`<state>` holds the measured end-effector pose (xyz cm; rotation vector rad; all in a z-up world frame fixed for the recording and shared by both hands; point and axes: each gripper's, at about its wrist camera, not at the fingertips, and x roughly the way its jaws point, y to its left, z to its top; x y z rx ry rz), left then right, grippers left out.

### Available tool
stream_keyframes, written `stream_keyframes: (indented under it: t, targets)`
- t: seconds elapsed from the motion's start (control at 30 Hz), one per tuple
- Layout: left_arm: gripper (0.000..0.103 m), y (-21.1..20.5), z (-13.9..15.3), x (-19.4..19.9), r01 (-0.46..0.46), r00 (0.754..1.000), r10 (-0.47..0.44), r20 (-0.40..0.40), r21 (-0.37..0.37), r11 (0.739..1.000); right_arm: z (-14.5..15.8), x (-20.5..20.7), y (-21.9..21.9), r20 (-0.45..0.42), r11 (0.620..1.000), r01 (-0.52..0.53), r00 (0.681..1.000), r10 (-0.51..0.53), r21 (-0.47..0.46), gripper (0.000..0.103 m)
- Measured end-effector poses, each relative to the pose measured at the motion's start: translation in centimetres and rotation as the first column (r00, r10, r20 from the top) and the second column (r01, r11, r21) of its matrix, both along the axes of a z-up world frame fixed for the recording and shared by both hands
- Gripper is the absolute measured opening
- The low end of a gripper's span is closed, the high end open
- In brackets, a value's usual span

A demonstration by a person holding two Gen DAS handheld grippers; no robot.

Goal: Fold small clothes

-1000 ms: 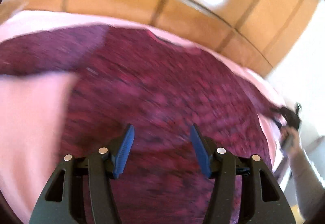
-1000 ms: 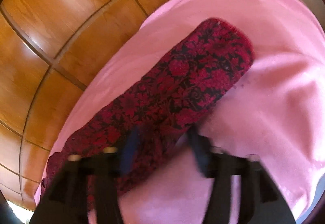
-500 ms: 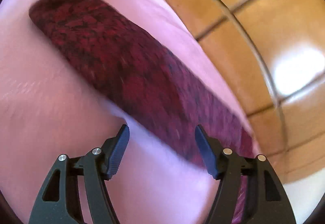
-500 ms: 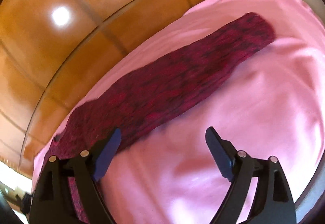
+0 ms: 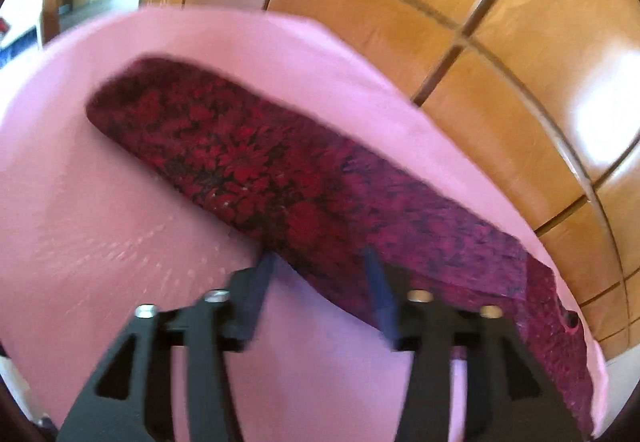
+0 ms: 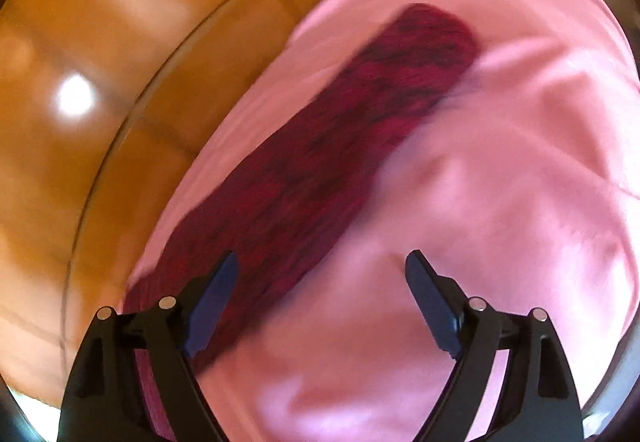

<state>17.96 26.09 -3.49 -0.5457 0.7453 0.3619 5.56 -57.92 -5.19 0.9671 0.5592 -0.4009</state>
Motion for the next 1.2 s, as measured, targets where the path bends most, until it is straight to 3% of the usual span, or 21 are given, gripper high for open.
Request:
stream_keyframes:
  t: [0.13,0.23,0.27,0.3,0.33,0.37,0.4,0.53,0.63,0.73,0.83,0.93,1.03,1.2]
  targets:
    - [0.051,-5.1,2.1,-1.1,0.141,0.987,-0.145,0.068,0.055,0.988,-0.6,0.2,-3.9,0.048,0.992,0.096,0.994,-0.100,0.083,0.086]
    - [0.051,-10.7,2.6,-1.0,0.312,0.944,-0.316,0.097,0.050,0.949,-1.1,1.3,-6.1,0.072,0.980,0.132,0.987,-0.143,0.150,0.086]
    - [0.051,-12.8,2.6,-1.0,0.378,0.919,-0.381,0.103,0.043,0.925,-1.0,1.9,-6.6,0.067,0.979,0.136,0.987,-0.147,0.149,0.084]
    - [0.051,-14.4,2.5,-1.0,0.425,0.898,-0.426,0.105,0.040,0.904,-1.0,2.4,-6.8,0.054,0.981,0.138,0.988,-0.147,0.138,0.074]
    - [0.051,-16.5,2.2,-0.8,0.481,0.870,-0.482,0.098,0.037,0.876,-0.8,2.9,-6.9,0.037,0.984,0.136,0.989,-0.141,0.117,0.064]
    - [0.051,-18.0,1.9,-0.9,0.512,0.854,-0.513,0.086,0.039,0.858,-0.4,3.6,-6.9,0.011,0.990,0.119,0.993,-0.121,0.077,0.040]
    - [0.051,-19.3,1.7,-0.8,0.543,0.835,-0.545,0.073,0.046,0.839,-0.2,4.2,-6.8,-0.016,0.993,0.105,0.994,-0.104,0.049,0.023]
    - [0.052,-24.1,0.5,-1.0,0.630,0.773,-0.635,0.018,0.096,0.770,2.3,5.3,-5.1,-0.045,0.991,0.053,0.997,-0.059,-0.122,0.016]
    - [0.061,-25.8,-0.5,-0.6,0.657,0.752,-0.658,-0.030,0.118,0.745,4.6,6.4,-2.1,-0.020,0.974,-0.049,0.999,0.045,-0.220,0.015]
    - [0.061,-26.9,-1.5,-1.1,0.669,0.743,-0.667,-0.055,0.114,0.735,7.3,7.7,2.6,-0.002,0.929,-0.161,0.985,0.170,-0.333,0.015]
    - [0.064,-26.6,-2.1,-1.1,0.661,0.750,-0.659,-0.053,0.089,0.745,9.3,9.3,8.3,0.001,0.864,-0.274,0.953,0.303,-0.421,0.014]
    - [0.067,-26.2,-2.0,-1.1,0.657,0.754,-0.657,-0.022,0.048,0.752,10.0,11.0,14.3,-0.016,0.796,-0.393,0.900,0.435,-0.460,0.014]
    - [0.067,-25.6,-1.8,-0.8,0.649,0.761,-0.649,0.000,-0.017,0.761,9.4,13.0,21.2,-0.062,0.712,-0.516,0.827,0.558,-0.476,0.014]
    - [0.067,-24.5,-1.2,-0.1,0.642,0.765,-0.641,0.060,-0.145,0.753,7.2,15.8,29.9,-0.143,0.589,-0.667,0.708,0.692,-0.456,0.015]
